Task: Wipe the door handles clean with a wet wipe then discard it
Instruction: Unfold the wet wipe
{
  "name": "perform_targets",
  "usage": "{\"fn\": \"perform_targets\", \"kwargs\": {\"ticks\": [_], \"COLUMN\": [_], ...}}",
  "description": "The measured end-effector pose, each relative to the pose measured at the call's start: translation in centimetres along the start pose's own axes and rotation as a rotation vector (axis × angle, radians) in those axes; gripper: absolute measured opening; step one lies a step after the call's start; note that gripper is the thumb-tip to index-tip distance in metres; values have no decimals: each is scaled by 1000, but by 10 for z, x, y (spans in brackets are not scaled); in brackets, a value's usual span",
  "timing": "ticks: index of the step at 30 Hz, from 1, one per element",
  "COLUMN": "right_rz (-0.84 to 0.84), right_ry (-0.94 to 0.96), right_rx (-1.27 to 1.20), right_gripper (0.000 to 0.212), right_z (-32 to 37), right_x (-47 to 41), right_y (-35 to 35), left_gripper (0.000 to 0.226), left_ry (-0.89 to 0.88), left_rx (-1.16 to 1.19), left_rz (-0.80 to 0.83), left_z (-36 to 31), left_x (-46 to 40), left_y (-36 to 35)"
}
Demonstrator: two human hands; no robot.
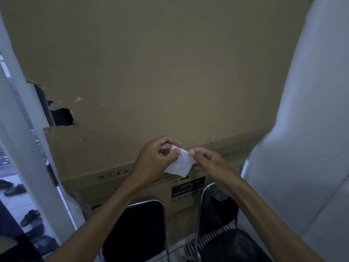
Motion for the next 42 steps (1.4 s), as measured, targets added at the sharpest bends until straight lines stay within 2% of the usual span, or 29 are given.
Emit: {"fn": "perform_targets", "kwargs": {"ticks": [5,11,14,19,24,31,34,36,42], "right_rz": [-16,-113,-122,-145,-62,-88,-99,-107,-135], "right_ry": [30,124,146,144,76,68,78,85,136], "right_rx": [86,121,112,103,52,4,-11,-39,-57], "right_gripper": [17,21,23,31,29,26,37,37,38], "right_z": [-1,7,8,7,4,4,4,3,3], "right_x": [0,4,5,7,5,3,2,1,0], "right_y": [2,4,5,2,-2,-5,-6,-7,-12], "left_gripper": [12,4,8,16,24,32,24,15,15], "left_ry": [12,62,70,78,116,174,206,197,212], "left_rx": [7,-6,35,61,167,150,291,361,281], "left_rz": [37,28,9,-36,-67,-64,13,34,-57], "left_z": [1,10,12,11,9,21,24,25,29], "left_x": [1,-1,-2,-2,-1,2,5,7,9], "left_y": [0,1,2,3,3,2,-2,-4,2]}}
Point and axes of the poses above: each hand's wrist, its own x-axis away from the middle knuckle, its own y-axis out of the back of the hand, z = x × y, the point moved 4 cm from there along -x, towards the middle knuckle, and after that the axes turned 15 degrees about z, right-handed, at the moved point
